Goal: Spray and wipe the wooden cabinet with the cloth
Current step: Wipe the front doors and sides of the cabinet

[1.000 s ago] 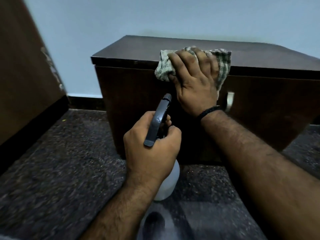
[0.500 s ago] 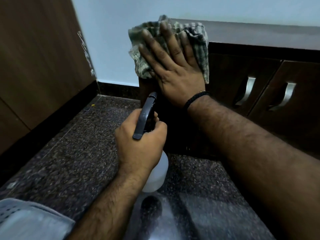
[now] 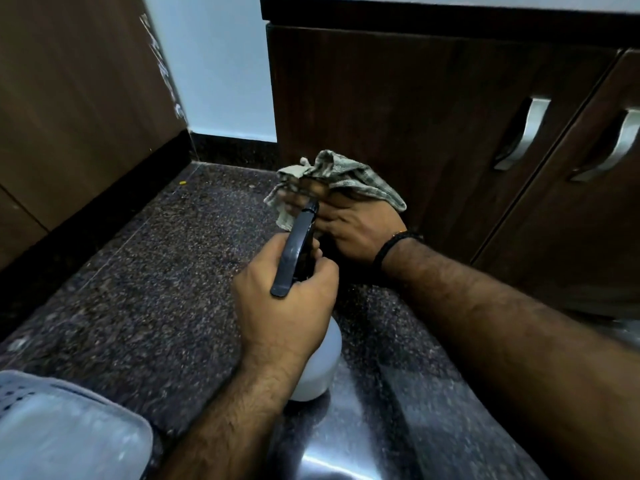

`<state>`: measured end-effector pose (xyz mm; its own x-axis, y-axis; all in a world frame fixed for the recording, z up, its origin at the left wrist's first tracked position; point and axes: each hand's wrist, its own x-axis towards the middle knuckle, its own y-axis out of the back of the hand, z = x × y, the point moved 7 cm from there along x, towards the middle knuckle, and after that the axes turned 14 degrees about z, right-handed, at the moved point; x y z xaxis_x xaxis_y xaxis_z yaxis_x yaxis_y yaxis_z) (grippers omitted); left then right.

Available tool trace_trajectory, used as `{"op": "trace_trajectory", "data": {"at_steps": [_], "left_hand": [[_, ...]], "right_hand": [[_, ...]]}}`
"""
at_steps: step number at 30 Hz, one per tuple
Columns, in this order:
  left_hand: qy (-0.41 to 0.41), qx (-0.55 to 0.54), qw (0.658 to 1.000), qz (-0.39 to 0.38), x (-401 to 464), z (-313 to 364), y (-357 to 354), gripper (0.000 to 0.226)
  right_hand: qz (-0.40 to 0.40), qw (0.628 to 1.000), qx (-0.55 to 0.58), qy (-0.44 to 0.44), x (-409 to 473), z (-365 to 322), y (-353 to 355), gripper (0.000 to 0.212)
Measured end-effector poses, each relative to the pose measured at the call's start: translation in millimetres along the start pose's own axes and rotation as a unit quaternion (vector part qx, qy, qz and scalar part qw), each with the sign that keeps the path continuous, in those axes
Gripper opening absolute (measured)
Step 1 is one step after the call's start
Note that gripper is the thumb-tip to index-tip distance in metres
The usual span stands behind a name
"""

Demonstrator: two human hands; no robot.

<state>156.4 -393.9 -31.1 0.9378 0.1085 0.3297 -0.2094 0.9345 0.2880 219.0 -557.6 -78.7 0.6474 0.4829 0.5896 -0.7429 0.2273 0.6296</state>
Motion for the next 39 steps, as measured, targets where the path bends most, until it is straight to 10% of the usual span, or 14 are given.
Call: {"op": "trace_trajectory", "data": {"at_steps": [19, 39], "left_hand": [[-0.046, -0.089, 0.993, -0.058, -51, 100, -55, 0.014], [-0.070, -0.104, 0.986, -0.110, -78, 140, -71, 0.007]], "right_hand": [[0.054, 0.969, -0.177, -0.166, -27, 119, 162, 0.061], [0.113, 0.969, -0.070, -0.207, -95, 111, 196, 0.027]]}}
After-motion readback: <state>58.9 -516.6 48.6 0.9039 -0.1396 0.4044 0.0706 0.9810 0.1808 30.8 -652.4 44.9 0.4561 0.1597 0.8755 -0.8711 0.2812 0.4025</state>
